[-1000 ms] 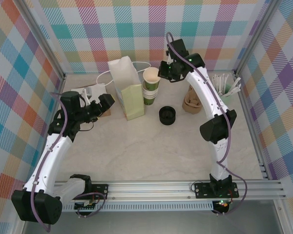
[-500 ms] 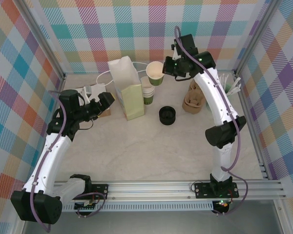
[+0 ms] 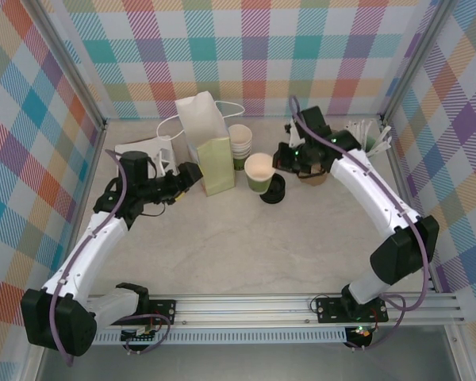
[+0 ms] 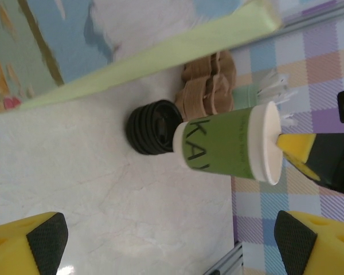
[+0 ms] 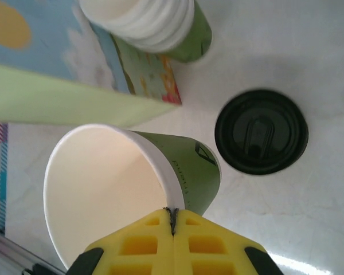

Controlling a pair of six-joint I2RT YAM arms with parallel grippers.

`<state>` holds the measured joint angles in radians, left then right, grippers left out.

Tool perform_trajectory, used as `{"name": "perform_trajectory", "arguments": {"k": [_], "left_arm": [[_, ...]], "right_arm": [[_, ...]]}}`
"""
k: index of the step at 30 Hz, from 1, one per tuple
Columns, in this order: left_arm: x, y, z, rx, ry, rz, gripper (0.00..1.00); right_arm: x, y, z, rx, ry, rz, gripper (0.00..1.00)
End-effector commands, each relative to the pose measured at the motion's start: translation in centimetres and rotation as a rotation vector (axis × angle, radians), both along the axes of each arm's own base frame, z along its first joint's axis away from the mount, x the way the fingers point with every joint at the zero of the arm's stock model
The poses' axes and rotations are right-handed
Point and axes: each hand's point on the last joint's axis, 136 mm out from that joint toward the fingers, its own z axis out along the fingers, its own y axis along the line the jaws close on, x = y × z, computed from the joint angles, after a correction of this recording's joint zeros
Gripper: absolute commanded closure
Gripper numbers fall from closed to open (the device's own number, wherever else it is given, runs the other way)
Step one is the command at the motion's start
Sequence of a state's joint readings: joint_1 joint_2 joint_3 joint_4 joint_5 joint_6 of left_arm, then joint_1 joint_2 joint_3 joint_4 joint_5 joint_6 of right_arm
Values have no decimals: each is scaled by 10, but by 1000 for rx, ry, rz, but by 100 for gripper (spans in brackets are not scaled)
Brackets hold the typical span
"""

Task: Pack the takeout coffee

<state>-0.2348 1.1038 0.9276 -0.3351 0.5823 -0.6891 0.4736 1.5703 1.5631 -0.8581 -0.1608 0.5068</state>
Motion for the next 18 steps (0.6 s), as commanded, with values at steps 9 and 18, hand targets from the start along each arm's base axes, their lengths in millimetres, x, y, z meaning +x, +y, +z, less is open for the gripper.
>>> {"name": "perform_trajectory", "arguments": {"k": [9,18], "left_arm": [[7,-25,-27,4,-1,4,6],[7,-31,-41,27,23,-7,6]], "right_arm": [[-12,36,-73,17,7,81,100],[-14,48,-98,-11,48,116,100]]}}
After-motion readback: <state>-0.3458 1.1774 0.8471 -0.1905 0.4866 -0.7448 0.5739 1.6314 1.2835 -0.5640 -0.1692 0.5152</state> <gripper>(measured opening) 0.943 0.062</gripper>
